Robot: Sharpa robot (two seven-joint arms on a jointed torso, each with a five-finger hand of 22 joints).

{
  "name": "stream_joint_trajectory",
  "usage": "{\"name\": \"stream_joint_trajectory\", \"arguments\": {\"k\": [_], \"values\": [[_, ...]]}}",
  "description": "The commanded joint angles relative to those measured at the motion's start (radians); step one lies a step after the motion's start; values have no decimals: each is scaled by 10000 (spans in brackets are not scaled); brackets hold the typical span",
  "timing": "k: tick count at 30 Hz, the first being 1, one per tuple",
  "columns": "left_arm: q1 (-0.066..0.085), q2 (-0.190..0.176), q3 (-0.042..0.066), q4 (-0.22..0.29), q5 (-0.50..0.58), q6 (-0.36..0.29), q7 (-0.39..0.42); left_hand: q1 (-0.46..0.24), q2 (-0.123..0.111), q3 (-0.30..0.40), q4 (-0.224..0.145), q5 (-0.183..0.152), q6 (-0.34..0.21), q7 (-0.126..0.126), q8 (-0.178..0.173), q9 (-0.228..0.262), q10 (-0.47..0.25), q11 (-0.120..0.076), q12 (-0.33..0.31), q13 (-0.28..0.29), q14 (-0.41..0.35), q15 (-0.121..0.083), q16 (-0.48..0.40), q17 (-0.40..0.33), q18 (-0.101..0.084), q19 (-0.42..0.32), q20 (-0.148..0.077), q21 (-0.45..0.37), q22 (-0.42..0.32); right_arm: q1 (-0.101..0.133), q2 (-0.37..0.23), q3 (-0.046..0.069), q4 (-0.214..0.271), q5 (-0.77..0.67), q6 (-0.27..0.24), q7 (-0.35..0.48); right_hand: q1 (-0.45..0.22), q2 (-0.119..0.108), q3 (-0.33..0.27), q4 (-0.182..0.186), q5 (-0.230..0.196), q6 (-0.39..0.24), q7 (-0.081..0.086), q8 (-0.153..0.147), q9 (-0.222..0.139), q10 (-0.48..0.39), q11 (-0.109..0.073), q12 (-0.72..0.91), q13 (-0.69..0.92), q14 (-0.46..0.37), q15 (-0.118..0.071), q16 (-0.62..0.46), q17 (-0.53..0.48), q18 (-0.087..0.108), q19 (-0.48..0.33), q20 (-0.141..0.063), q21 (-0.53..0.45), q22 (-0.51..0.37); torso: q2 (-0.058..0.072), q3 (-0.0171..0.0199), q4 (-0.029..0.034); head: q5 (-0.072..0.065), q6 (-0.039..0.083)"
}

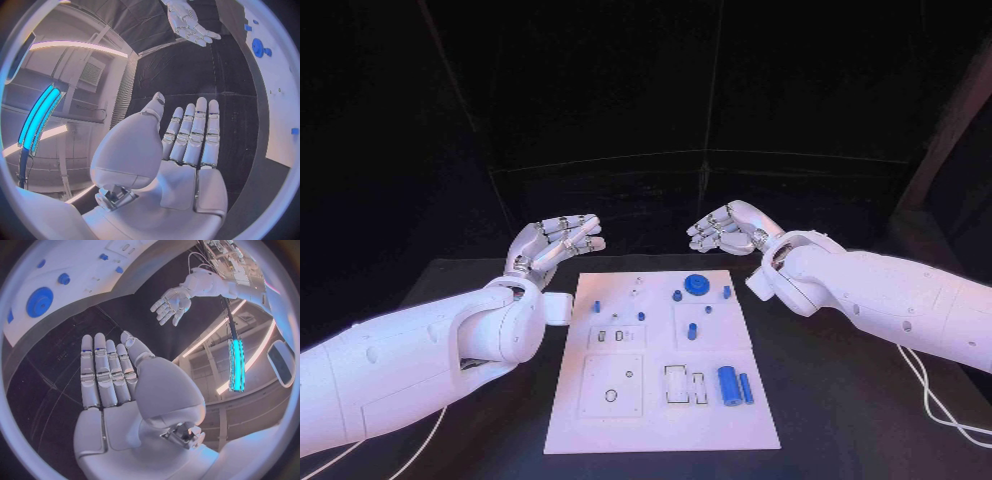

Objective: Assemble the parts on the task board

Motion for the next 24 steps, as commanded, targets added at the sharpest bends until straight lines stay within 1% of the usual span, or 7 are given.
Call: {"name": "stream_joint_trajectory", "arguments": {"k": [1,3,6,10,15,20,24], "values": [[17,-206,11,425,-440,812,11,182,47,79,-242,13,218,37,40,-29,297,-111,-37,-16,385,-129,-29,61,157,371,-132,127,26,180,56,2,43,-2882,504,-930,112,-531,439,-9,306,1009,-389,14,48,1467,-507,-12,52,2646,-839,1098,679,112,1530,-878,2274,1240,329,-21,78,-72,10],[17,-318,12,639,-508,886,-18,231,79,124,-362,11,309,-5,20,-48,428,-160,-97,-30,581,-190,-73,104,150,549,-203,166,19,251,90,3,95,-3600,564,-1270,-5,-609,570,0,301,1155,-473,-63,20,1762,-646,-83,49,3088,-1006,1570,1031,76,1640,-1066,3089,1750,443,-40,112,-104,48],[18,-451,14,927,-571,964,-58,261,83,149,-442,10,350,-21,-3,-58,496,-180,-147,-36,660,-213,-125,124,146,623,-233,170,5,319,179,6,161,-4755,766,-1894,-227,-748,781,-8,243,1142,-489,-268,-3,1818,-655,-298,58,3161,-1047,2471,1656,78,1459,-1136,3848,2253,607,-56,175,-170,70],[17,-516,15,1147,-604,1010,-93,245,67,143,-472,7,360,-14,-24,-64,516,-178,-184,-41,683,-215,-167,131,141,649,-242,163,-6,356,304,9,201,-5951,1092,-2560,-489,-848,950,21,171,1077,-431,-412,-2,1346,-584,-489,25,3188,-991,3212,2142,85,1414,-1097,4318,2545,800,-79,272,-248,81],[14,-534,14,1264,-618,1086,-143,201,55,126,-482,6,352,6,-54,-71,514,-164,-228,-46,684,-205,-218,134,134,661,-243,150,-21,372,439,12,209,-6898,1545,-2990,-736,-1053,1161,2,38,787,-388,-484,-5,766,-510,-448,43,3160,-895,4521,2903,119,1453,-1031,4955,2920,978,-108,347,-357,83],[14,-600,14,1372,-622,1160,-193,152,44,106,-494,6,333,32,-88,-77,498,-143,-278,-49,698,-196,-265,141,130,677,-240,137,-36,377,529,14,204,-7351,1972,-3210,-926,-1163,1351,45,-50,457,-332,-486,-4,319,-424,-428,37,3112,-835,6534,4716,109,1396,-930,5612,3319,1157,-118,389,-410,103],[14,-636,14,1437,-623,1176,-205,132,38,97,-512,6,319,40,-112,-80,484,-132,-314,-50,691,-186,-307,143,127,689,-237,128,-47,378,585,14,201,-7505,2140,-3287,-958,-1214,1392,52,-75,345,-324,-479,2,117,-384,-400,41,2989,-801,7195,5326,121,1288,-885,5874,3483,1238,-118,391,-445,90]]}}
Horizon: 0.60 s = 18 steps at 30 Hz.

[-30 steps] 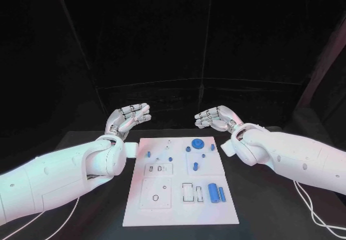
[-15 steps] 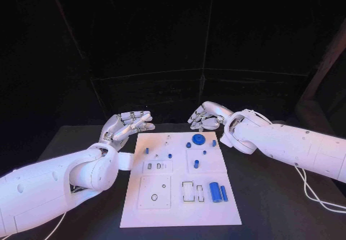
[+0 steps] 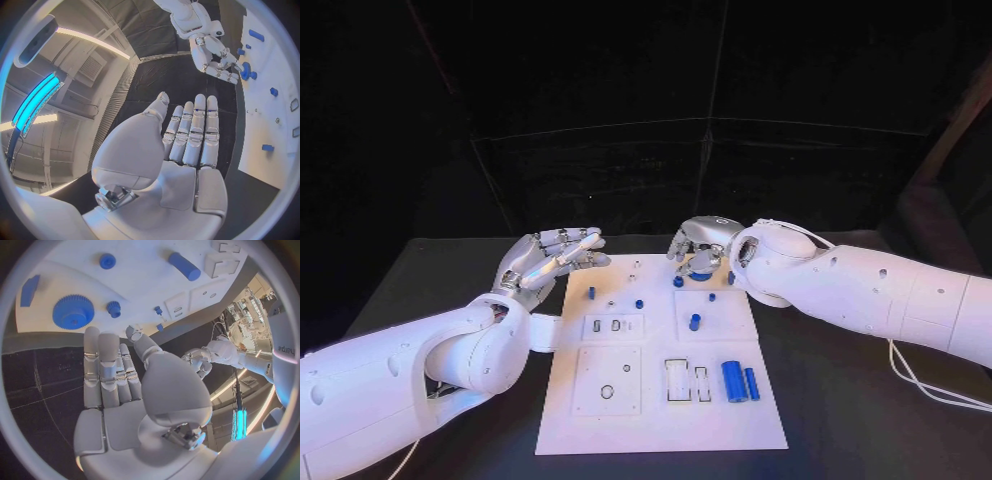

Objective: Assemble the parts on the task board

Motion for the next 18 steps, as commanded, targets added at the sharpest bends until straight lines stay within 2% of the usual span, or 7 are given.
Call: {"name": "stream_joint_trajectory", "arguments": {"k": [1,6,11,18], "values": [[14,-25,9,85,-124,269,-22,-26,-59,-22,-73,6,18,24,-75,-13,30,63,-83,-10,56,-2,-78,17,129,69,9,17,-13,31,47,11,15,-832,642,-448,-68,6,95,-9,-52,-72,-4,-12,2,-124,19,60,13,227,72,504,481,120,-52,52,188,115,170,-10,31,-50,-20],[13,-32,9,106,-124,289,-41,-43,-58,-28,-86,6,8,33,-93,-14,17,72,-112,-11,48,5,-113,18,127,81,13,11,-21,31,84,11,-22,-917,771,-482,-71,7,142,-5,-52,-76,2,-4,7,-189,33,93,15,146,90,894,821,124,-136,77,370,226,222,-14,38,-63,7],[13,-32,9,89,-125,303,-62,-45,-58,-29,-88,5,7,35,-95,-14,15,73,-115,-11,47,6,-118,18,127,82,13,10,-22,31,104,10,-35,-944,1000,-498,-71,27,180,-1,-45,-58,2,5,12,-193,35,121,17,135,97,1161,1086,127,-173,88,468,284,243,-19,62,-72,-32],[13,-36,9,69,-125,318,-84,-63,-56,-35,-96,6,-1,44,-109,-14,6,81,-136,-11,41,12,-145,20,126,93,16,7,-28,29,167,8,-105,-954,1303,-493,-62,92,276,0,-34,4,-1,23,19,-153,30,176,20,117,97,1483,1389,106,-148,96,685,501,272,-3,63,-32,-55]]}}
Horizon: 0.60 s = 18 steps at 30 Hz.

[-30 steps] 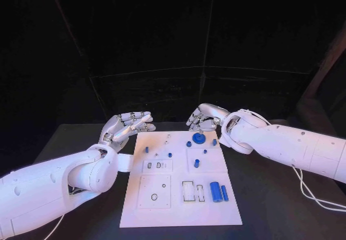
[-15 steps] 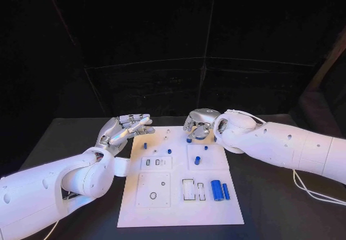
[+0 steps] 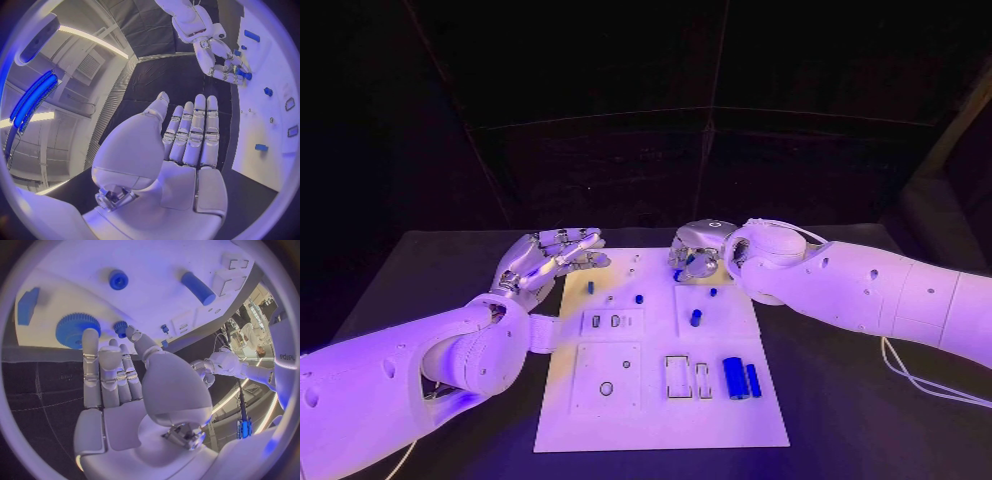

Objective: Assemble the parts on the task board

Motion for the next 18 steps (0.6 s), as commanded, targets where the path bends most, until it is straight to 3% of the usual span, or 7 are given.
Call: {"name": "stream_joint_trajectory", "arguments": {"k": [1,8,15,18], "values": [[15,-4,10,3,-86,174,4,-65,-56,-8,-70,6,-1,46,-66,-15,5,82,-43,-12,41,13,-68,13,126,66,-11,7,-10,28,29,8,-32,-171,447,-60,-7,90,104,-20,-30,28,8,26,17,-44,-8,49,12,156,57,134,125,100,-15,-25,122,116,30,10,6,32,-15],[15,3,10,-21,-86,197,-29,-65,-56,-8,-70,6,-1,46,-66,-15,5,82,-43,-12,41,13,-68,13,126,66,-11,7,-10,26,70,7,-79,-172,551,-20,19,327,468,-14,-110,359,-70,119,49,249,-85,200,12,159,4,687,670,26,164,-51,616,705,56,13,4,26,-30],[15,4,10,-24,-86,252,-74,-71,-51,-8,-72,6,-2,49,-70,-15,4,85,-49,-12,41,14,-77,14,126,71,-11,6,-12,26,99,7,-129,-172,552,-16,244,661,1183,-57,-933,763,-146,215,70,614,-189,312,4,105,-86,1038,933,-29,257,-135,1046,1166,76,27,17,33,-98],[16,-31,9,23,-85,286,-106,-74,-38,-4,-75,6,-2,51,-74,-15,4,86,-56,-11,42,15,-86,15,126,77,-10,6,-14,26,86,8,-115,-172,542,-46,273,642,1542,-37,-1098,855,-141,201,57,699,-195,312,0,61,-85,1129,961,-37,197,-147,1176,1261,108,20,24,16,-75]]}}
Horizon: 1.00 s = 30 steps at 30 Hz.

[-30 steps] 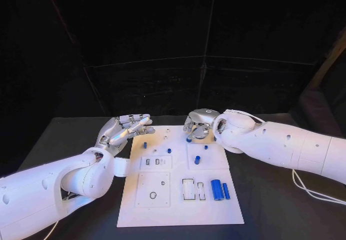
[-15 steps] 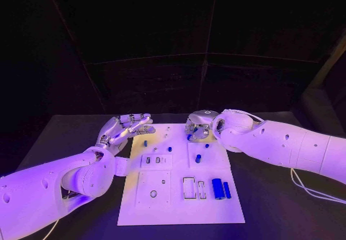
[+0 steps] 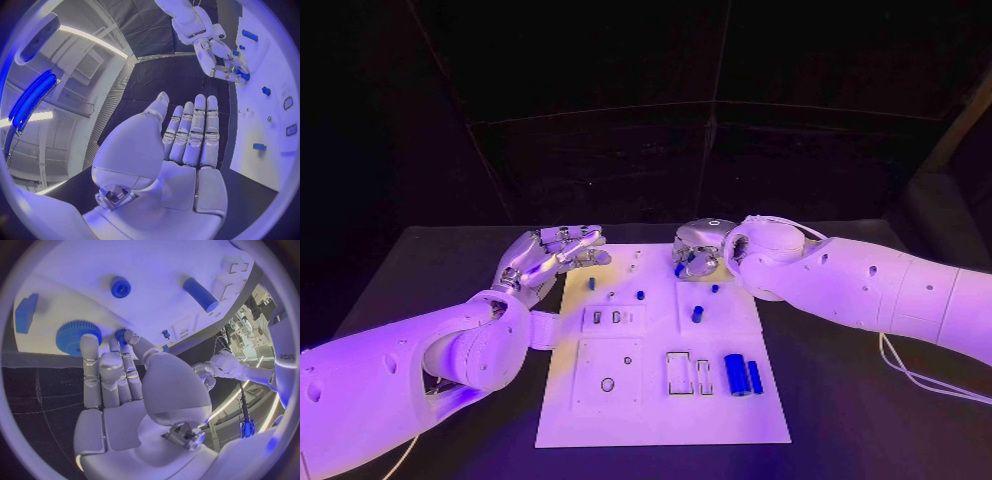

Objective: Assemble the parts on the task board

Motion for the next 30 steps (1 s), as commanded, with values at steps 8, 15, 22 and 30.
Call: {"name": "stream_joint_trajectory", "arguments": {"k": [8,15,22,30], "values": [[15,-42,8,51,-73,241,-55,-75,-30,-1,-78,6,-2,51,-38,-15,4,87,-61,-12,44,16,-54,18,127,82,-9,5,-17,7,27,-5,2,-76,-228,-30,89,9,534,11,-104,126,19,-12,-10,121,-10,46,17,-13,-40,149,23,-41,-97,-33,213,147,30,5,4,-20,-39],[15,-62,8,38,-73,260,-68,-75,-22,1,-83,6,-4,51,-42,-14,2,88,-67,-12,44,17,-63,19,128,87,-9,5,-19,7,-122,-2,342,127,-1561,183,175,-139,1049,-3,-43,161,49,-57,-22,162,14,31,19,-99,-32,107,-166,-29,-204,-34,343,187,30,-5,5,10,-19],[15,-86,8,23,-73,300,-73,-79,-20,1,-85,6,-5,51,-46,-14,0,89,-73,-12,43,18,-70,19,128,91,-8,4,-21,13,-11,16,423,405,-2862,205,161,-353,1502,11,35,162,73,-102,-29,166,26,5,20,-103,-14,205,-105,-38,-245,-22,517,323,37,-25,38,-30,70],[17,-71,8,5,-73,315,-79,-79,-20,1,-85,6,-5,51,-46,-14,0,89,-73,-12,43,18,-70,19,128,91,-8,4,-21,23,685,22,-346,497,-3009,244,120,-453,1645,38,16,146,93,-123,-33,147,45,-14,18,-109,-3,228,-113,-39,-278,-12,574,352,68,-4,53,23,105]]}}
